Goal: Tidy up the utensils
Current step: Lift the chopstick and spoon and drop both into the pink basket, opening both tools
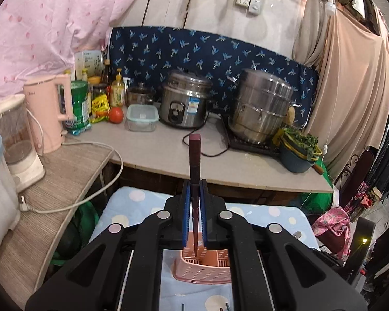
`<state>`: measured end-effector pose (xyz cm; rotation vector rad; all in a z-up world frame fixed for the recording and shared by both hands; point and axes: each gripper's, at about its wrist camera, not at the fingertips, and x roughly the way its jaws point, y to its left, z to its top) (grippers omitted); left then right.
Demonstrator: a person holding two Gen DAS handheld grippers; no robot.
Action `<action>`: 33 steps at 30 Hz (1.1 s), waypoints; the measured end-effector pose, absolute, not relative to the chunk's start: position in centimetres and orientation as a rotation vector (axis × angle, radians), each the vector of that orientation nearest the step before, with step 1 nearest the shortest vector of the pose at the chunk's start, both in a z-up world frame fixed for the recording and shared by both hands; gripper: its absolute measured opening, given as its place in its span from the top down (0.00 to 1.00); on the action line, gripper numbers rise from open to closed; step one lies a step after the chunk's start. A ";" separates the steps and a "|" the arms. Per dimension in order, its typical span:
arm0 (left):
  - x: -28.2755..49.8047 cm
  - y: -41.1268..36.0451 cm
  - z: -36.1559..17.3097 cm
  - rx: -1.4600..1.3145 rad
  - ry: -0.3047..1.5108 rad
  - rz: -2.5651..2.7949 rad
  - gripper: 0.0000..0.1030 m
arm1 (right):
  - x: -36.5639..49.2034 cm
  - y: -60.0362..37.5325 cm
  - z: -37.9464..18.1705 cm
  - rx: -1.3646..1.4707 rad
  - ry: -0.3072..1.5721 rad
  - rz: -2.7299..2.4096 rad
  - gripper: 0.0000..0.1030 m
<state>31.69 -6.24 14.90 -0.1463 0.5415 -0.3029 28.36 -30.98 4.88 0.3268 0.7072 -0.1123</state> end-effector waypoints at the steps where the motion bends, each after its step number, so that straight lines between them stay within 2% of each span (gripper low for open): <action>1: 32.1 -6.3 14.3 -0.146 0.554 -0.298 0.94 | 28.5 -30.8 4.6 0.323 0.712 -0.113 0.94; 7: 33.1 -6.3 11.9 -0.164 0.617 -0.293 0.93 | 28.8 -30.8 3.5 0.329 0.728 -0.105 0.93; 10: 33.0 -6.1 11.3 -0.168 0.630 -0.289 0.91 | 28.3 -30.6 4.0 0.306 0.706 -0.119 0.86; 11: 32.8 -6.0 11.2 -0.165 0.632 -0.280 0.87 | 28.0 -30.6 4.3 0.307 0.700 -0.120 0.82; 14: 32.1 -5.5 11.2 -0.174 0.631 -0.272 0.73 | 26.9 -30.5 5.1 0.309 0.686 -0.118 0.80; 23: 26.8 -3.3 11.9 -0.128 0.591 -0.234 0.50 | 20.4 -29.0 6.6 0.311 0.661 -0.083 0.71; 33: 19.2 -1.0 7.2 -0.099 0.697 -0.230 0.49 | 11.4 -27.0 2.7 0.324 0.762 -0.068 0.70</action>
